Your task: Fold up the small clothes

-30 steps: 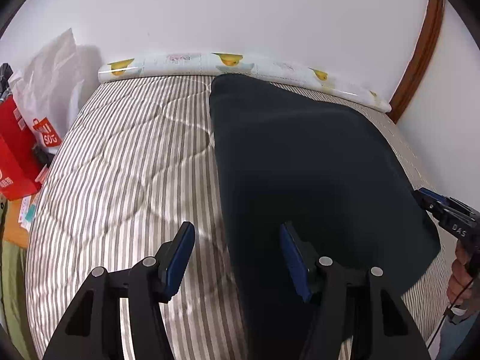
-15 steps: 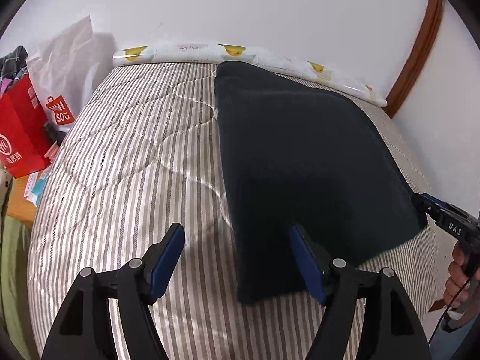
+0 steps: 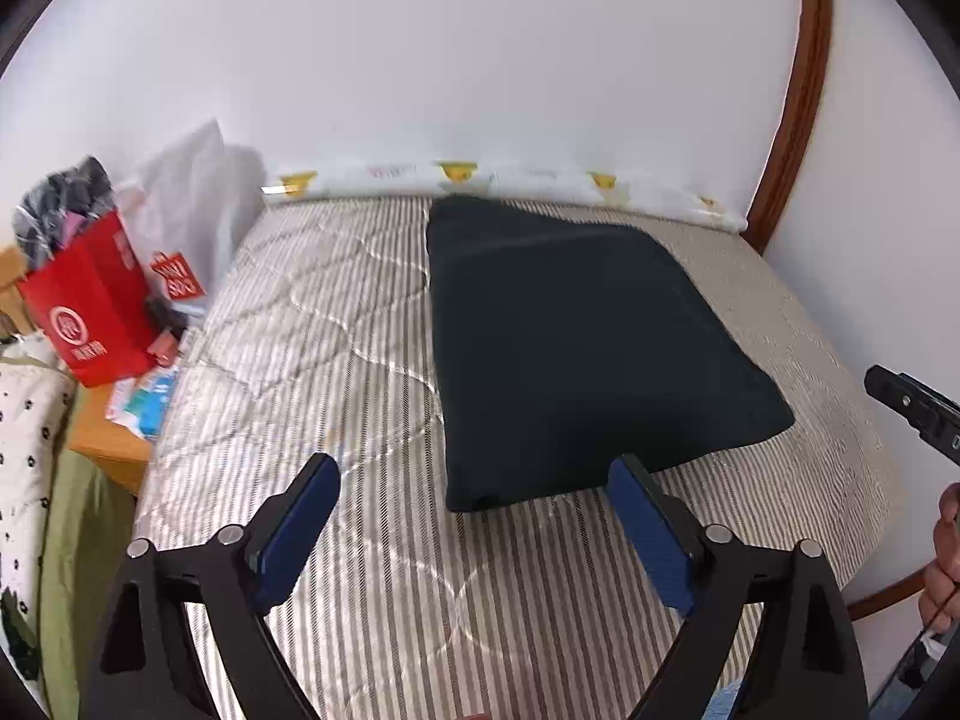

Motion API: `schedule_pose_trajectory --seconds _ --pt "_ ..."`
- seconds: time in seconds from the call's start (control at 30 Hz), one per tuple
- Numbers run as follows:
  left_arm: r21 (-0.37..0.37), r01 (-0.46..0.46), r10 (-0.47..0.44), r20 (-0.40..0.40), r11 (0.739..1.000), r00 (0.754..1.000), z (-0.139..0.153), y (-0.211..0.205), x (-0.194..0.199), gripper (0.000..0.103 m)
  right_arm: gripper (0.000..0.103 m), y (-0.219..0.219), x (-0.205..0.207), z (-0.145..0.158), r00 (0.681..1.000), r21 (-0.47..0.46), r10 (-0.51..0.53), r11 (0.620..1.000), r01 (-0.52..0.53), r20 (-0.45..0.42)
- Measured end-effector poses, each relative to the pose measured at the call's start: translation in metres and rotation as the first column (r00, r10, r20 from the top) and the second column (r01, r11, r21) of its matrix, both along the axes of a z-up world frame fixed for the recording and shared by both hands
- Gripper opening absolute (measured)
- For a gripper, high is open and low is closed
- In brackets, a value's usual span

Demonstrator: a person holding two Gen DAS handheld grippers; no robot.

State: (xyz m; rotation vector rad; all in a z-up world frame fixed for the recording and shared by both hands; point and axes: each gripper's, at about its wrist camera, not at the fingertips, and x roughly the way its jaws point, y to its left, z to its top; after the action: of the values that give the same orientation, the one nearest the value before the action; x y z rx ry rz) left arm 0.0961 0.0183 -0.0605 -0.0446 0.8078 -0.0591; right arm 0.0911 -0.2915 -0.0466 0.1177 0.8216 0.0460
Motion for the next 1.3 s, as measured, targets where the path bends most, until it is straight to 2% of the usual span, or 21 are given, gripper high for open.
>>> schedule_pose_trajectory --seconds 0.1,0.23,0.37,0.4,0.53,0.73,1.03,1.3 --pt "0.001 -0.006 0.006 0.029 1.0 1.0 0.011 -0.003 -0.019 0.097 0.076 0.002 -0.024 0.012 1.0 -0.037 -0.008 0.999 0.009 0.025" --pt "-0.012 -0.011 0.011 0.049 1.0 0.999 0.02 -0.005 -0.041 0.097 0.079 0.0 -0.053 0.022 0.999 -0.023 -0.01 1.0 0.011 0.046" --pt "0.0 -0.017 0.017 0.074 1.0 0.997 0.025 -0.009 -0.061 0.098 0.099 0.002 -0.082 0.03 0.996 -0.047 0.001 0.999 0.003 0.086" --pt "0.005 -0.013 0.013 0.075 1.0 0.997 0.025 -0.011 -0.065 0.098 0.1 0.001 -0.085 0.031 0.996 -0.048 0.001 0.999 0.003 0.084" --pt "0.007 -0.007 0.006 0.08 1.0 0.997 0.026 -0.017 -0.078 0.099 0.101 -0.002 -0.1 0.036 0.996 -0.076 -0.014 0.997 0.021 0.087" --pt "0.009 -0.002 0.001 0.086 1.0 0.996 0.028 -0.023 -0.09 0.099 0.102 -0.011 -0.115 0.042 0.994 -0.066 -0.03 0.997 0.037 0.103" --pt "0.031 -0.023 0.019 0.112 0.999 0.993 0.031 -0.025 -0.097 0.099 0.102 -0.021 -0.123 0.038 0.995 -0.066 -0.046 0.996 0.052 0.093" --pt "0.018 -0.023 0.02 0.121 1.0 0.993 0.035 -0.026 -0.102 0.099 0.102 -0.02 -0.125 0.039 0.995 -0.068 -0.041 0.997 0.047 0.092"
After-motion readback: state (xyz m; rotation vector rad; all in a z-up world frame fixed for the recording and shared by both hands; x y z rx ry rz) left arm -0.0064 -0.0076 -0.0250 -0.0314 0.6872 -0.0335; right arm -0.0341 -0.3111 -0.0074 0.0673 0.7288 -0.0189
